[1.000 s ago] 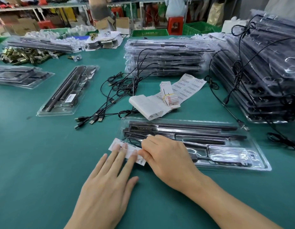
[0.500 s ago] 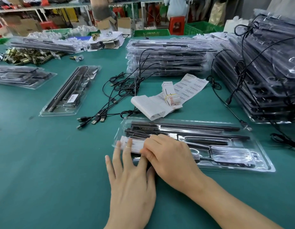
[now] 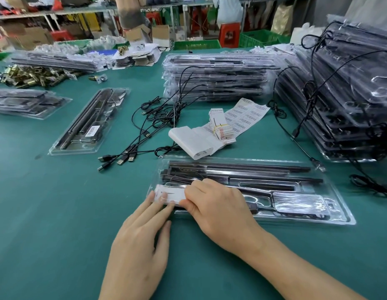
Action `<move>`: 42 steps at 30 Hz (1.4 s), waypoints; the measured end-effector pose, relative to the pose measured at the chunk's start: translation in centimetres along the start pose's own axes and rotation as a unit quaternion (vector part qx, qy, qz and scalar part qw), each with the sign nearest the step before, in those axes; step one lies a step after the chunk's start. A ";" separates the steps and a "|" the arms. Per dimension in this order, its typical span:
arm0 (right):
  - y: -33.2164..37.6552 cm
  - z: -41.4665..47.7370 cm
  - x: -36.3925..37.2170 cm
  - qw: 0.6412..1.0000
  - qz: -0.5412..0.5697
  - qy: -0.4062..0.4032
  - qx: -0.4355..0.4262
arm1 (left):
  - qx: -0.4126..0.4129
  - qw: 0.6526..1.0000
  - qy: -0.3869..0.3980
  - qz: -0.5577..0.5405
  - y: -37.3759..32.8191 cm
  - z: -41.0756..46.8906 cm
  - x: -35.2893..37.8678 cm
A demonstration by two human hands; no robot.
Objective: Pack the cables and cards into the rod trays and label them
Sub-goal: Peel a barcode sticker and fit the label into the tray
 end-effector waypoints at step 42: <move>0.2 -0.3 -0.1 0.997 0.066 0.034 -0.014 | -0.209 0.961 0.029 -0.179 5.2 2.2 -2.9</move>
Point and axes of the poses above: each hand's wrist, its own z-axis towards the middle knuckle, its own x-axis out of the palm, y = z × x, the point moved 3 cm from there along z, towards the middle knuckle, and after that the axes turned 10 degrees about y, right-handed, at the moved point
